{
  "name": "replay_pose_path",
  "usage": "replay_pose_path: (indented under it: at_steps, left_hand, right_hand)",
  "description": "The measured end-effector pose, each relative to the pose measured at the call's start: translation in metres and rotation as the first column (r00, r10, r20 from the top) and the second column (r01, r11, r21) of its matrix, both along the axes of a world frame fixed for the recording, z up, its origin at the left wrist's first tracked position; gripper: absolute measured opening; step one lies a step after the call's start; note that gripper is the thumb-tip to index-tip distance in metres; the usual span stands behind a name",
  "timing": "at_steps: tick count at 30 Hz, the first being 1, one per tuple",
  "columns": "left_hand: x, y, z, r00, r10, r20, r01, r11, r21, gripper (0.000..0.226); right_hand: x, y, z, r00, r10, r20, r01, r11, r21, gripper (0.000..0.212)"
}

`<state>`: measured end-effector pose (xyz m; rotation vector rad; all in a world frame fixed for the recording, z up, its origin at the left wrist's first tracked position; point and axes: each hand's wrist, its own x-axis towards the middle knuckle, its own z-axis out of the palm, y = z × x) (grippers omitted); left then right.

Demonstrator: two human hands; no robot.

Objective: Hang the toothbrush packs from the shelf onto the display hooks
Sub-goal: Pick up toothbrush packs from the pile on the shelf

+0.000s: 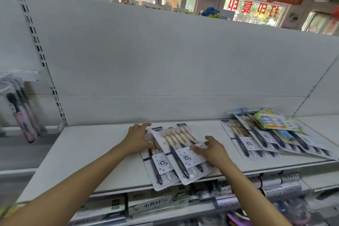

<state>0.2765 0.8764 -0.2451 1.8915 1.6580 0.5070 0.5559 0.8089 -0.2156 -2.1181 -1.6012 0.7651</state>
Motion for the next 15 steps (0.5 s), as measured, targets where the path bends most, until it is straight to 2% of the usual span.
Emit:
replay_pose_path:
  at_steps: [3,6,7,10,12,13,15]
  left_hand:
    - [-0.008,-0.001,-0.002,0.970,0.077,0.232,-0.075,0.997,-0.017,0.093]
    - [-0.013,-0.013,0.002,0.841,0.151,0.520,-0.142,0.988,-0.057,0.093]
    - [-0.014,-0.018,0.006,0.780,0.180,0.599,-0.169,0.983,-0.075,0.096]
    - [-0.020,-0.032,0.013,0.639,0.210,0.740,-0.241,0.968,-0.067,0.116]
    - [-0.026,-0.042,0.022,0.551,0.235,0.801,-0.283,0.955,-0.085,0.119]
    - [-0.029,-0.048,0.027,0.491,0.254,0.833,-0.295,0.948,-0.115,0.110]
    - [-0.036,-0.060,0.038,0.413,0.247,0.877,-0.271,0.952,-0.141,0.066]
  right_hand:
    - [-0.004,0.005,-0.002,0.998,-0.042,-0.049,0.039,0.998,-0.051,0.107]
    - [-0.011,0.006,-0.008,0.969,-0.068,-0.237,0.059,0.997,-0.046,0.111]
    - [-0.013,0.007,-0.012,0.952,-0.061,-0.301,0.056,0.998,-0.025,0.102]
    - [-0.030,-0.002,-0.005,0.863,-0.024,-0.505,0.051,0.998,0.038,0.051]
    - [-0.042,-0.008,0.003,0.805,-0.018,-0.593,0.068,0.996,0.062,0.043]
    - [-0.048,-0.010,0.005,0.775,-0.015,-0.631,0.077,0.995,0.071,0.044]
    - [-0.062,-0.015,0.009,0.728,-0.008,-0.686,0.089,0.993,0.082,0.043]
